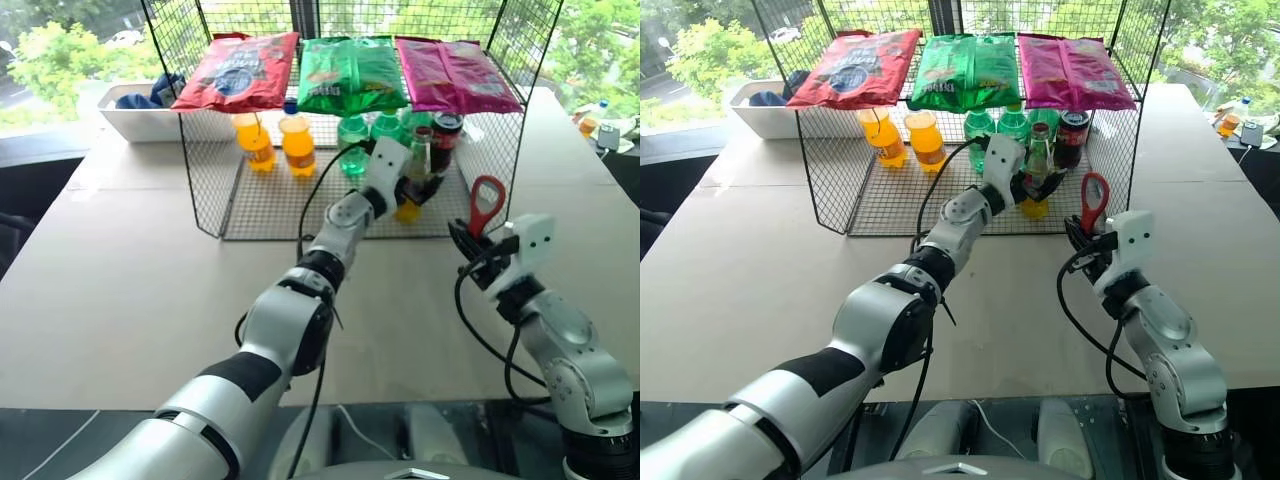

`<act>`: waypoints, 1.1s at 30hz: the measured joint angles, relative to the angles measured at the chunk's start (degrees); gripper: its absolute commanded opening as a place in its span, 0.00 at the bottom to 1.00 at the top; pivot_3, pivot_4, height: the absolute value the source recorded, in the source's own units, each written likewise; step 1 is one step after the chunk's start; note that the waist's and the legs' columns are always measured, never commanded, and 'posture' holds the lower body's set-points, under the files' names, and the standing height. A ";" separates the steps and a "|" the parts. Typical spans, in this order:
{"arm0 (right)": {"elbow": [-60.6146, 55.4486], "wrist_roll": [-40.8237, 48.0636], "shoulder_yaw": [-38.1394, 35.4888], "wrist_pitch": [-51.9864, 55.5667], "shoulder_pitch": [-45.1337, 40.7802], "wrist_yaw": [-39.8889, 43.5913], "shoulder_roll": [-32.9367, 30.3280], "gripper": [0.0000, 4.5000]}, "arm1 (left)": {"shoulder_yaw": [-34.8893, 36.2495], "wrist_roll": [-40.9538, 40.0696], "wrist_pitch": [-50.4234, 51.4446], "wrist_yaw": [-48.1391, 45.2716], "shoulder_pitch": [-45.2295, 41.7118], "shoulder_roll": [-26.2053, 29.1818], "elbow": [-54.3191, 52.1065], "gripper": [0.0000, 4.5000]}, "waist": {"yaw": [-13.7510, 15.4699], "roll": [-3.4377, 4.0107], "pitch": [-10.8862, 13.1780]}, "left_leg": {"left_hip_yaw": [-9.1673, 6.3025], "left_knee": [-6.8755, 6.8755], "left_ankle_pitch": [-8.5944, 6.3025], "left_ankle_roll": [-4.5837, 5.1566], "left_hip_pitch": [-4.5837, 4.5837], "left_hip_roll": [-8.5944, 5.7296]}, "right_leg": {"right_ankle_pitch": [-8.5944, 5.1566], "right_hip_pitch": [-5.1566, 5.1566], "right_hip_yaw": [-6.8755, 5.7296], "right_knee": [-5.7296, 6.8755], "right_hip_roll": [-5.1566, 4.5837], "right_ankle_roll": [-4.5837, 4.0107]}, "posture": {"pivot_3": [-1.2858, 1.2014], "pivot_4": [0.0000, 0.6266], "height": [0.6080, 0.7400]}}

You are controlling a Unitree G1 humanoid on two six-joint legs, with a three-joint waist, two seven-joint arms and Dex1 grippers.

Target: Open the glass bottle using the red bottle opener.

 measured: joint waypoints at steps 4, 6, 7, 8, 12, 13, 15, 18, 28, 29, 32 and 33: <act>-0.06 -2.46 0.81 -1.29 -0.08 -0.81 0.72 0.00 | 0.00 1.36 1.07 2.27 -0.06 -0.68 1.33 0.99 | 0.01 0.00 0.00 | 0.00 0.01 0.00 0.00 0.01 0.00 | 0.00 0.00 0.00 0.03 0.00 0.00 | 0.52 0.24 1.00; -0.06 -3.02 1.21 -1.52 -0.08 -0.83 0.85 0.00 | 0.03 1.87 1.77 3.52 -0.17 -0.75 1.59 0.99 | 0.01 0.00 0.00 | 0.00 0.02 0.00 0.00 0.01 0.00 | 0.00 0.00 0.00 0.05 0.00 0.00 | 0.52 0.24 1.00; -0.07 -3.35 1.29 -1.58 -0.08 -0.82 1.05 0.00 | 0.05 2.13 2.21 4.65 -0.31 -0.85 1.82 0.99 | 0.03 0.00 0.00 | 0.00 0.02 0.00 0.00 0.01 -0.01 | 0.00 0.00 0.00 0.05 0.00 0.00 | 0.52 0.24 1.00; -0.07 -3.55 1.29 -1.65 -0.08 -0.84 1.29 0.00 | 0.05 2.52 2.55 5.69 -0.39 -0.94 1.92 0.99 | 0.03 0.00 0.00 | 0.00 0.02 0.00 0.00 0.01 -0.01 | 0.00 0.00 0.00 0.05 0.00 0.00 | 0.52 0.24 1.00; -0.11 -3.85 1.28 -1.88 -0.08 -0.82 1.50 0.00 | -0.02 4.14 3.83 9.75 -1.15 -1.20 2.46 0.99 | 0.04 0.00 0.00 | 0.00 0.02 0.00 0.00 0.01 -0.01 | 0.00 0.00 0.00 0.07 0.00 0.00 | 0.52 0.24 1.00; -0.11 -3.89 1.28 -2.02 -0.08 -0.83 1.64 0.00 | -0.02 4.50 4.27 10.47 -1.43 -1.25 2.63 0.99 | 0.03 0.00 0.00 | 0.00 0.02 0.00 0.00 0.01 -0.01 | 0.00 0.00 0.00 0.08 0.00 0.00 | 0.52 0.24 1.00; -0.11 -3.99 1.28 -2.20 -0.13 -0.82 1.80 0.00 | -0.03 5.29 5.11 11.81 -1.91 -1.38 3.24 0.99 | 0.03 0.00 0.00 | 0.00 0.02 0.00 0.00 0.02 -0.02 | 0.00 0.00 0.00 0.09 0.00 0.00 | 0.52 0.24 1.00; -0.11 -4.13 1.28 -2.26 -0.19 -0.80 1.88 0.00 | 0.14 5.49 5.99 12.76 -1.92 -1.69 3.47 0.99 | 0.03 0.00 0.00 | 0.00 0.03 0.00 -0.01 0.02 -0.02 | 0.00 -0.01 0.00 0.11 -0.01 0.00 | 0.52 0.24 1.00; -0.10 -4.94 1.65 -2.39 -1.01 -0.67 2.84 0.00 | 3.29 5.04 8.98 15.02 -2.58 -2.83 3.81 0.62 | 0.00 0.00 0.00 | 0.02 0.06 0.00 -0.01 0.06 -0.02 | 0.00 0.00 0.02 0.20 -0.01 0.00 | 0.52 0.24 1.00; -0.10 -5.01 1.80 -2.39 -1.01 -0.67 2.89 0.00 | 3.53 5.01 9.01 14.98 -2.58 -2.89 3.81 0.62 | 0.01 0.00 0.00 | 0.03 0.06 0.00 -0.01 0.06 -0.02 | 0.00 0.00 0.02 0.20 -0.01 0.00 | 0.52 0.24 1.00; -0.10 -5.29 1.90 -2.47 -1.01 -0.69 3.05 0.00 | 4.64 4.56 8.89 14.28 -2.57 -2.96 3.81 0.62 | 0.01 0.00 0.00 | 0.03 0.08 0.01 -0.01 0.06 -0.02 | 0.00 -0.01 0.03 0.21 -0.01 0.00 | 0.52 0.24 1.00; -0.10 -5.43 1.94 -2.52 -1.01 -0.70 3.09 0.00 | 4.81 4.47 8.74 13.51 -2.56 -2.88 3.81 0.62 | 0.01 0.00 0.00 | 0.03 0.08 0.01 -0.01 0.05 -0.02 | 0.00 -0.01 0.03 0.21 -0.01 0.00 | 0.52 0.24 1.00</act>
